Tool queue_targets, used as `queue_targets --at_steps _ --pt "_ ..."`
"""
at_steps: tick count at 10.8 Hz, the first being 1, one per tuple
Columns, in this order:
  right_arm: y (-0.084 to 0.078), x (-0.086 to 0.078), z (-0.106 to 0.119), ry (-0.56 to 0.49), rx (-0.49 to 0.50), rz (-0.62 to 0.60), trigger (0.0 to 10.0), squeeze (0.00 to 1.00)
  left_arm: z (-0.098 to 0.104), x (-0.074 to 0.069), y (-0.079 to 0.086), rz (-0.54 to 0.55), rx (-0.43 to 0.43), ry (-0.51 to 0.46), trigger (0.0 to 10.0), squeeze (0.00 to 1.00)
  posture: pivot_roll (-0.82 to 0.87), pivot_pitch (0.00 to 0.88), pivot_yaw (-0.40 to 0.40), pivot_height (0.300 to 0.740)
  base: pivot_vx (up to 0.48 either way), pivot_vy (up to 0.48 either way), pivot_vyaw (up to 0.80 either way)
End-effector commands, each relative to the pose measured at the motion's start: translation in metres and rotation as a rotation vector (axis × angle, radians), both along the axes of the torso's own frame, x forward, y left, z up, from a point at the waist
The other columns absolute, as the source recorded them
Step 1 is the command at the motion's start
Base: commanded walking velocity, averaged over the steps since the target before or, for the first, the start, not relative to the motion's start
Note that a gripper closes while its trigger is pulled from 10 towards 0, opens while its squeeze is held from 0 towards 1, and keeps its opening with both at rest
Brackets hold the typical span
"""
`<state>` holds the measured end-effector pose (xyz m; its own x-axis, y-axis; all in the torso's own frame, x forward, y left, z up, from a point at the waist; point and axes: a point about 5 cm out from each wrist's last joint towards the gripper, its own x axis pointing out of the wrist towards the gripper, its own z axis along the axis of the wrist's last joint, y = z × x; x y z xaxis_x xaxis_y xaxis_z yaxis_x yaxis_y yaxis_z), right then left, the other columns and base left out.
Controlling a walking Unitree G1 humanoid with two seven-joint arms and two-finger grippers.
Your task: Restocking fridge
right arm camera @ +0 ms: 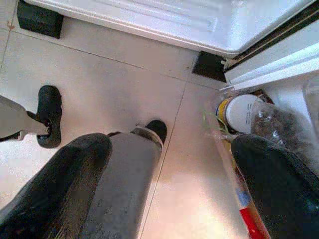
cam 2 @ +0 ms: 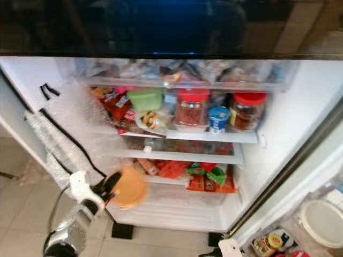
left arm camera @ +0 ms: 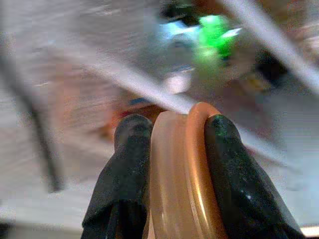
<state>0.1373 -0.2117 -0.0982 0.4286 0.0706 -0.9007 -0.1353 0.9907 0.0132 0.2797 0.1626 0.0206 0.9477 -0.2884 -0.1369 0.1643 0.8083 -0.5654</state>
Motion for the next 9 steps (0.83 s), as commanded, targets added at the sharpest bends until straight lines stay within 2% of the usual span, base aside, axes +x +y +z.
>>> queue_targets --at_steps 1,2,4,5,7,9 --pt "-0.001 -0.004 -0.001 0.009 -0.002 -0.007 10.0 0.0 0.008 -0.003 -0.009 -0.074 -0.047 -0.027 10.0 0.0 -0.08 0.0 0.016 0.74 0.0 0.0 0.0" --pt "-0.002 -0.005 -0.001 0.008 -0.003 -0.021 10.0 0.0 0.017 -0.015 -0.02 -0.159 -0.088 -0.051 10.0 0.0 -0.08 0.0 0.018 0.74 0.0 0.0 0.0" --pt "-0.003 -0.007 -0.002 0.01 -0.007 -0.025 10.0 0.0 0.025 -0.032 -0.025 -0.198 -0.133 -0.047 10.0 0.0 -0.07 0.0 0.016 0.74 0.0 0.0 0.0" --pt "-0.003 -0.007 -0.002 0.011 -0.009 -0.02 10.0 0.0 0.031 -0.032 -0.025 -0.177 -0.176 -0.038 10.0 0.0 -0.07 0.0 0.013 0.74 0.0 0.0 0.0" --pt "-0.003 -0.008 -0.002 0.015 -0.016 -0.011 10.0 0.0 0.044 -0.025 -0.031 -0.199 -0.171 -0.056 10.0 0.0 -0.06 0.0 0.009 0.74 0.0 0.0 0.0" --pt "-0.007 -0.009 -0.002 -0.004 -0.081 -0.036 10.0 0.0 0.046 -0.026 -0.035 -0.222 -0.161 -0.042 10.0 0.0 -0.08 0.0 0.018 0.74 0.0 0.0 0.0"
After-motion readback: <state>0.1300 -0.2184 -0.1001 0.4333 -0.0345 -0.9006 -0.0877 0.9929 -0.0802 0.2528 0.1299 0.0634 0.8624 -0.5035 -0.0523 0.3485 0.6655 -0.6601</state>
